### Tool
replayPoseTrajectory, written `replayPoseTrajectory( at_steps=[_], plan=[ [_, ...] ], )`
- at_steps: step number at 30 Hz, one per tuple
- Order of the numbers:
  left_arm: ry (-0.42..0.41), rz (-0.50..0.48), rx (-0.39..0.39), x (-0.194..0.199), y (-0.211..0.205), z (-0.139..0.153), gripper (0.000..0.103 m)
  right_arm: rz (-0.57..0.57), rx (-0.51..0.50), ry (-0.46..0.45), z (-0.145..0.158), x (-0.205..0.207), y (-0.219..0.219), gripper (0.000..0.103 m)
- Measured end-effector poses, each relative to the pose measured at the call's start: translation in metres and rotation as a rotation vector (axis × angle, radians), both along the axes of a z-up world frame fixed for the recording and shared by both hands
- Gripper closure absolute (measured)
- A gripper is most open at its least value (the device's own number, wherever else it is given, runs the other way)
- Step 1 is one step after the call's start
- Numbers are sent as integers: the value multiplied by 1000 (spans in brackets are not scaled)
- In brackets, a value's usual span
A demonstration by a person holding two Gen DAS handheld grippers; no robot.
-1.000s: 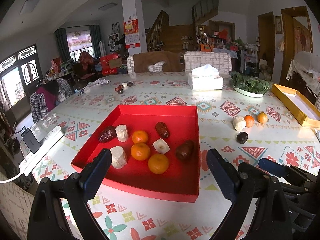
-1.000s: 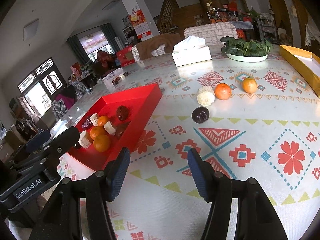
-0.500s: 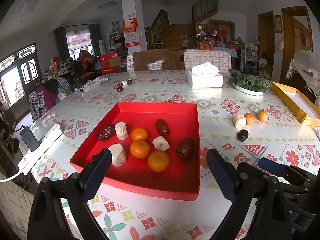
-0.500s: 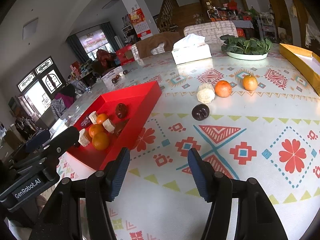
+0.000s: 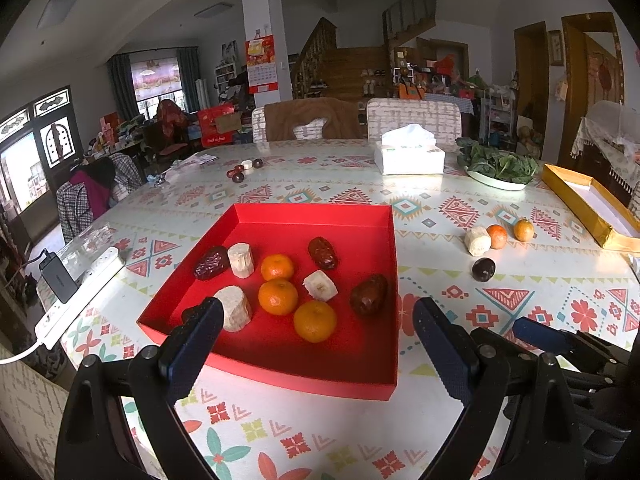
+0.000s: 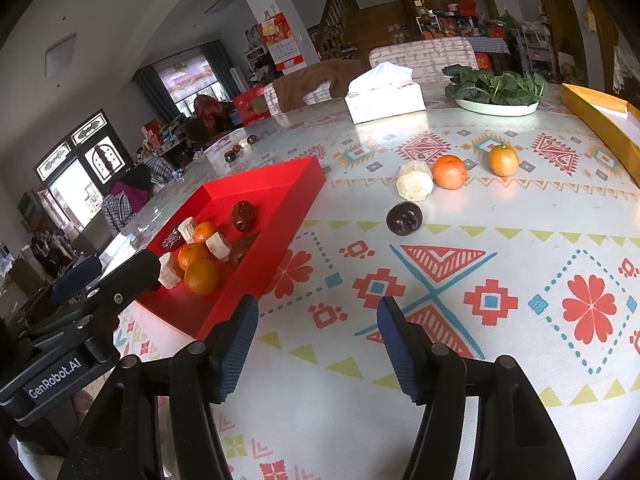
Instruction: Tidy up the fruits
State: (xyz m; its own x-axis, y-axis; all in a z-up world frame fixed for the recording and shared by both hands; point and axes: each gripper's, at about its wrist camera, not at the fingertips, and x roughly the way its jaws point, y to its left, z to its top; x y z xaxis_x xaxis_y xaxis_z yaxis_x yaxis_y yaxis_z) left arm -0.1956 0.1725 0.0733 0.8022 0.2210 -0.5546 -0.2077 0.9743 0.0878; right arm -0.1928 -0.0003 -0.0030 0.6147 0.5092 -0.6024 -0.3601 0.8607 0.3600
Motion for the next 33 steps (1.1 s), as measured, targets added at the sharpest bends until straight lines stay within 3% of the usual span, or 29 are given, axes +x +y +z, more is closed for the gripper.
replayPoseTrajectory(
  at_steps=[11,18,21,25,33],
  plan=[
    [4,-42,-38,-4,-1,-1,8,2,17,8,2,1,-10,34],
    [27,-137,-86,4,-9,3,8,-147,-72,-17,25,17,-89,34],
    [54,-203,-127,13,-22,0,8,-204,-144,-26,34,36,-113,34],
    [93,-268,-177,25,-36,-3,8,-211,-124,-4,36,75,-126,34],
    [108,-325,-205,42,-52,-2,10,-197,-155,92,14,156,-107,40]
  ],
)
